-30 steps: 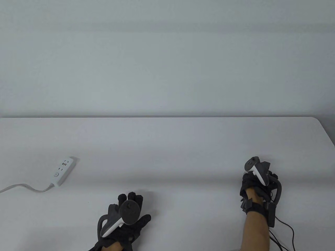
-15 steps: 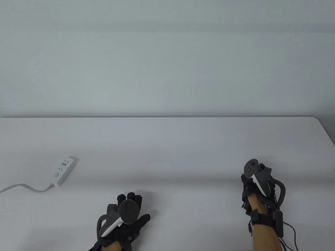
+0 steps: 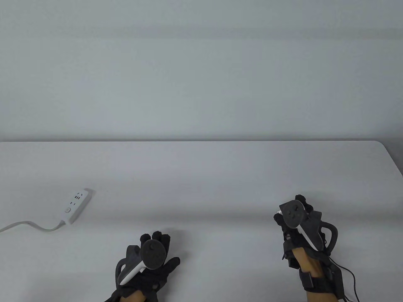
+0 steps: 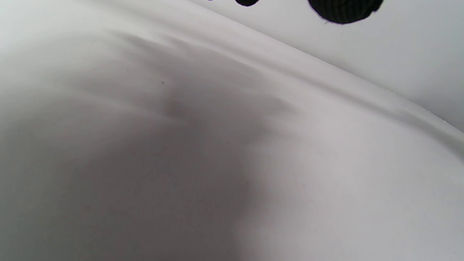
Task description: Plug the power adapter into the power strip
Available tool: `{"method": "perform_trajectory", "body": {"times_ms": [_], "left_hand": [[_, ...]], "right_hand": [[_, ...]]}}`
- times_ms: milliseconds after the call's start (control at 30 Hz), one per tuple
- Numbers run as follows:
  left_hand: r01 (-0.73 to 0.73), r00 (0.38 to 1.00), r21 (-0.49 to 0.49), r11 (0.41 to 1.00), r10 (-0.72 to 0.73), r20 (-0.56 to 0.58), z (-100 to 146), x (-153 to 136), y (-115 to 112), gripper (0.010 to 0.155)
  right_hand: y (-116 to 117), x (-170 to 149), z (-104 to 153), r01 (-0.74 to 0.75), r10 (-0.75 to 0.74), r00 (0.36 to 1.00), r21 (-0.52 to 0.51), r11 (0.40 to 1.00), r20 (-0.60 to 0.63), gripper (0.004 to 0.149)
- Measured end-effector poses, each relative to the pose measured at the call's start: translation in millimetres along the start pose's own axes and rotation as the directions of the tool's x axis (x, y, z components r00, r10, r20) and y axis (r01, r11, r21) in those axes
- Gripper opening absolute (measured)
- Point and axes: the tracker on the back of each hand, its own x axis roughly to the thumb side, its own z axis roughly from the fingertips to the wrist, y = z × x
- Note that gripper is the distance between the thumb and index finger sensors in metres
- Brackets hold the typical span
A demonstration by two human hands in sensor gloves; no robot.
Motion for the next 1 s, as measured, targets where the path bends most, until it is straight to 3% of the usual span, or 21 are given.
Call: {"method": "perform_trajectory", "body": {"times_ms": [300,533,1000], "left_hand": [[-0.003,1.000,-0.006,1.000,0.003,-0.015,-1,-1,1,0.084],[-0.004,0.999,0.000,1.000,0.004,-0.041,-2,-3,2,0.084],[-0.020,0.997,-0.004,1.000,0.020,-0.078,-5,-10,5,0.085]], "right_hand": [[-17,41,33,0.051,-0.050,0.983,-0.004,0.999,0.178,0.086],[-26,74,68,0.118,-0.099,0.929,-0.034,0.992,0.356,0.081],[-5,130,128,0.016,-0.037,0.789,0.038,0.999,0.614,0.076]]}}
